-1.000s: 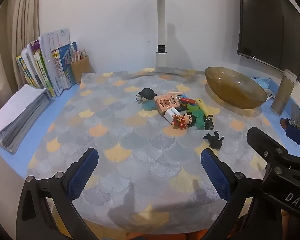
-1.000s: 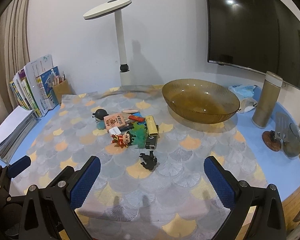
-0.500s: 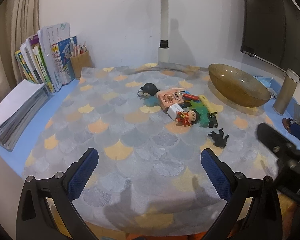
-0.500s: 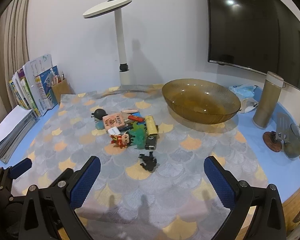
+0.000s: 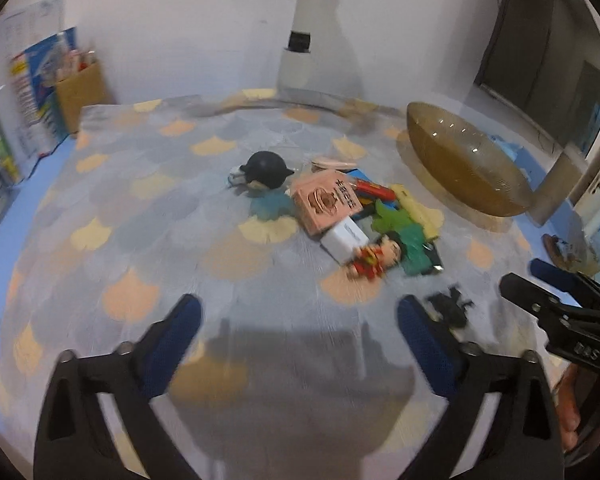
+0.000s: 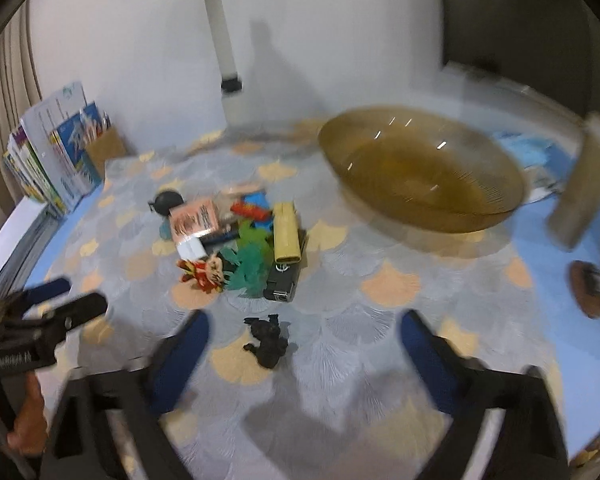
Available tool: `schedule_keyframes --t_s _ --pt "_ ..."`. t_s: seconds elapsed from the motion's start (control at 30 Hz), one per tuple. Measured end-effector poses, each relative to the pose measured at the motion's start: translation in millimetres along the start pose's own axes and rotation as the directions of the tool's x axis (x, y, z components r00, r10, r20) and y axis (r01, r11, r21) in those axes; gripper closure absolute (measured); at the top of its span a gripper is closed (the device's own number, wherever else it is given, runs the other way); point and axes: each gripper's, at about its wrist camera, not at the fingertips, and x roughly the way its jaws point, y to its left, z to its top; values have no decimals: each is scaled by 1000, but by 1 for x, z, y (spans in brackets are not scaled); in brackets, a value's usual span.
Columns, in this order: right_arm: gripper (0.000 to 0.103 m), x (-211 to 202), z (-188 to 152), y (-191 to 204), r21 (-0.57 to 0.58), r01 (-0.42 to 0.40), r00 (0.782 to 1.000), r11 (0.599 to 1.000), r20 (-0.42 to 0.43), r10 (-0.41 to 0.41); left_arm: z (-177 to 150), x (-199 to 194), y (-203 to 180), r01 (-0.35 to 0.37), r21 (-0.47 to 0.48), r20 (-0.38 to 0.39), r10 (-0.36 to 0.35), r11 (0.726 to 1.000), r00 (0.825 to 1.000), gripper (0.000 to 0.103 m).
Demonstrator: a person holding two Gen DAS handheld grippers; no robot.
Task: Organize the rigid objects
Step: 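Grasp the black ball toy with the left tool while the right tool grasps the yellow lighter, then carry the black ball toy and yellow lighter into the amber bowl and release both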
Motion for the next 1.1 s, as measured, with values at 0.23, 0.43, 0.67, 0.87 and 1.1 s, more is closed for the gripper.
schedule_keyframes --t_s 0.23,0.43,0.67,0.87,1.1 --pt "54 65 49 -11 16 -93 991 996 -92 94 59 37 40 6 -51 14 -5 999 1000 26" --pt "58 111 70 -3 4 -89 985 996 -147 89 93 83 48 -8 -13 -47 8 1000 999 30" --pt "78 131 73 -3 -6 -86 983 996 -165 84 99 103 45 53 -15 -67 -54 998 996 70" --pt "80 103 60 -15 25 -96 986 995 -135 98 81 64 45 53 0 -3 -53 999 999 70" --pt "80 63 5 -43 81 -44 983 996 -172 58 8 19 37 122 53 -25 -121 991 992 70"
